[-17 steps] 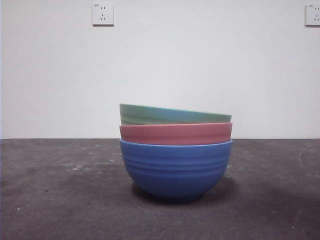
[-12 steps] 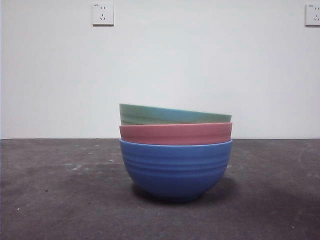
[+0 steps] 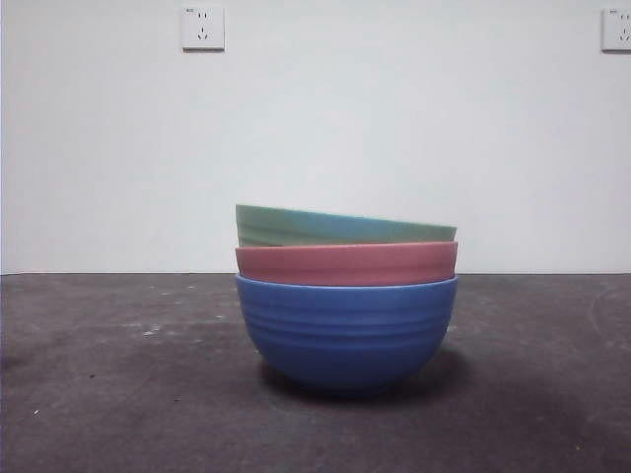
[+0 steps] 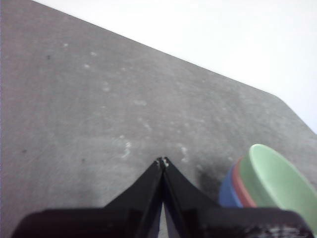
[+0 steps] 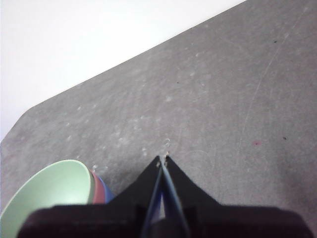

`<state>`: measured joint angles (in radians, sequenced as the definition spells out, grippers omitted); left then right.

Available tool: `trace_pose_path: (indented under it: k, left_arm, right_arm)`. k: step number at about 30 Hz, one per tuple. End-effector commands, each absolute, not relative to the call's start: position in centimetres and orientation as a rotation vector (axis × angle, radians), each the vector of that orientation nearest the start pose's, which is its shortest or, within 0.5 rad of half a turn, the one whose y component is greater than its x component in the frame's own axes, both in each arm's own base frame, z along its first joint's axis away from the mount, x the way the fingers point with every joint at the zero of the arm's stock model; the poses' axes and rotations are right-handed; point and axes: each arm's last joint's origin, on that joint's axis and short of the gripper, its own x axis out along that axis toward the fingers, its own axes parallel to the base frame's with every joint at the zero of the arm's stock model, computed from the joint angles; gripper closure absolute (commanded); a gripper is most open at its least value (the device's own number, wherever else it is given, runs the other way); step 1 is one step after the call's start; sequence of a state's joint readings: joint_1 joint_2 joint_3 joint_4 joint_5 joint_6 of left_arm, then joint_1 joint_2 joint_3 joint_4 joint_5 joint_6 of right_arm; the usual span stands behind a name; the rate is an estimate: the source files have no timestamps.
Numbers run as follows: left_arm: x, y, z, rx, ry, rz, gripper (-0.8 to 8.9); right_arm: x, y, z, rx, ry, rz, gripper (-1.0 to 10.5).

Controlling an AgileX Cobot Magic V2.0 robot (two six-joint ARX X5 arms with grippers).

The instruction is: Pick up the green bowl on the top,put the green bowl on the left,pick up the red bowl in the middle,put the red bowl on the right

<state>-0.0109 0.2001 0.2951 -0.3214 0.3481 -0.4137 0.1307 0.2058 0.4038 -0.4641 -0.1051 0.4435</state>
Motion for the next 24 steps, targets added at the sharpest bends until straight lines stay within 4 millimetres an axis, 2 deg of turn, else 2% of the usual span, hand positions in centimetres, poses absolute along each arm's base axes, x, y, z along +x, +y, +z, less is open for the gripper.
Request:
trace_pose_path:
  k: [1,7,12,14,15,18,19,24]
  left_arm:
    - [9.5,-1.1,23.2,-0.446,0.297,-0.337,8.2]
    - [10.7,-1.5,25.6,-0.399,0.362,-0.472,8.2]
    - [12.1,-1.8,26.5,-0.373,0.454,-0.573,8.14]
    - [12.6,-1.9,26.7,-0.377,0.477,-0.609,8.05]
    - [12.8,-1.9,26.7,-0.381,0.487,-0.614,7.71]
    - [13.3,-2.1,26.5,-0.392,0.515,-0.609,5.23]
    - [13.4,-2.2,26.4,-0.397,0.525,-0.611,4.74]
    - [13.8,-2.7,26.5,-0.414,0.559,-0.638,4.69]
  right_arm:
    - [8.5,1.4,25.4,0.383,0.322,0.18,9.5]
    - [9.5,1.8,27.8,0.28,0.415,0.26,9.5]
    - [10.8,2.3,28.9,0.249,0.484,0.364,9.4]
    - [11.3,2.4,29.0,0.253,0.502,0.39,8.9]
    - [11.5,2.4,29.0,0.254,0.512,0.387,8.3]
    - [12.0,2.5,28.8,0.256,0.538,0.384,6.8]
    - [12.1,2.5,28.7,0.257,0.546,0.382,6.5]
    - [12.4,2.6,28.6,0.258,0.559,0.382,6.5]
